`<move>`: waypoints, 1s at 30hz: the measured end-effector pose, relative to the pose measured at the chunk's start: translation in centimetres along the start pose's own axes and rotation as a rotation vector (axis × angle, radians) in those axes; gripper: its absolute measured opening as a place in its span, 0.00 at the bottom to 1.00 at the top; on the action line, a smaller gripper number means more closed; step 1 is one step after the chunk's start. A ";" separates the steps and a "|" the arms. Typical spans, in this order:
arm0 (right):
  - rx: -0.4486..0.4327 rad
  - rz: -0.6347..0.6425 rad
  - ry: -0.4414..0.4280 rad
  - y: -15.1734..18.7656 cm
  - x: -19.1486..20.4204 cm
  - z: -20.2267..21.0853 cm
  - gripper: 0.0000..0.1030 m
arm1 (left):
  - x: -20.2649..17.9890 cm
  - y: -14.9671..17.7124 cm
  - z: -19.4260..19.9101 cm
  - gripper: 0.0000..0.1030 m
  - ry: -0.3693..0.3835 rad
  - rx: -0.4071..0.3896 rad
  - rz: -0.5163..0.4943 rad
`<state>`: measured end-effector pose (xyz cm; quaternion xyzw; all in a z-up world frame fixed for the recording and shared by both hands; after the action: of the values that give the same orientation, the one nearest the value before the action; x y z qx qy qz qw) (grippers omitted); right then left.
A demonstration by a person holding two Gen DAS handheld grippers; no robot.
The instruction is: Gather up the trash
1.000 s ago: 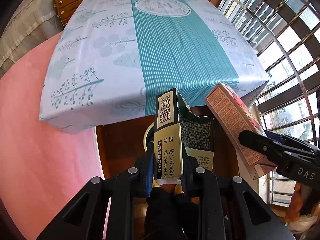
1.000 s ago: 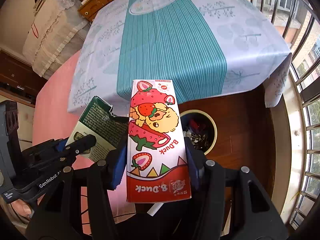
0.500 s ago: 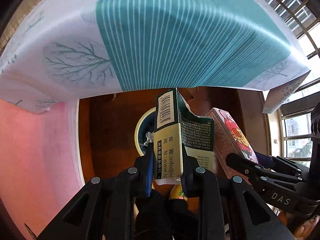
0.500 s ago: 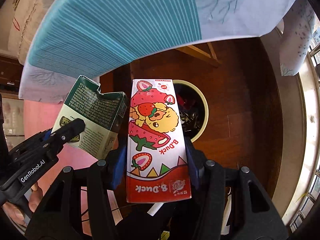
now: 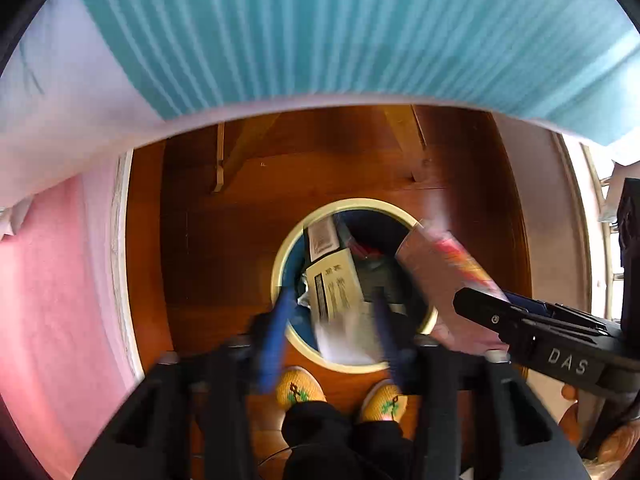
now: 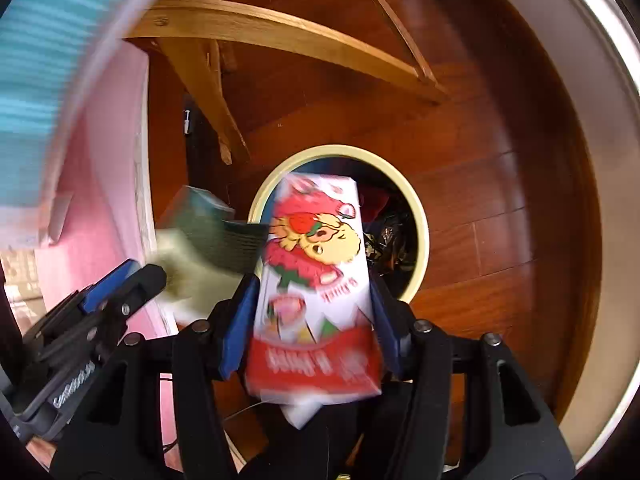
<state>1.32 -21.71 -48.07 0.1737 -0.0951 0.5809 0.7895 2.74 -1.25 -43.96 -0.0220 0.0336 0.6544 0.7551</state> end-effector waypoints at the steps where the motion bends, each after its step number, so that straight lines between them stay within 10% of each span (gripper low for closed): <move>1: 0.000 -0.007 0.001 -0.1 -0.1 -0.6 0.61 | 0.3 -0.2 -0.4 0.78 0.004 -0.002 0.000; 3: -0.018 -0.006 0.010 -0.3 -0.4 -1.3 0.65 | 0.9 -0.3 -0.9 0.93 0.007 -0.008 0.001; 16: -0.110 0.003 0.040 1.4 0.5 -1.4 0.71 | 3.6 1.0 -1.7 0.93 0.014 -0.037 0.012; 30: -0.199 0.008 0.027 3.3 3.4 6.3 0.73 | 2.1 2.4 6.3 0.93 0.017 -0.083 -0.008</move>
<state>-0.47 -20.21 -40.53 0.0864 -0.1423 0.5742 0.8016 0.81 1.60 -37.83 -0.0589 0.0128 0.6521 0.7557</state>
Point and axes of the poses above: each gripper's, at about its wrist camera, not at the fingertips, and z roughly against the way its jaws point, x to its left, y to its underside, the point moved 4 cm from there along -z, roughly the way its jaws point, and after that the axes turned 8 degrees about x, right-handed, at the moved point
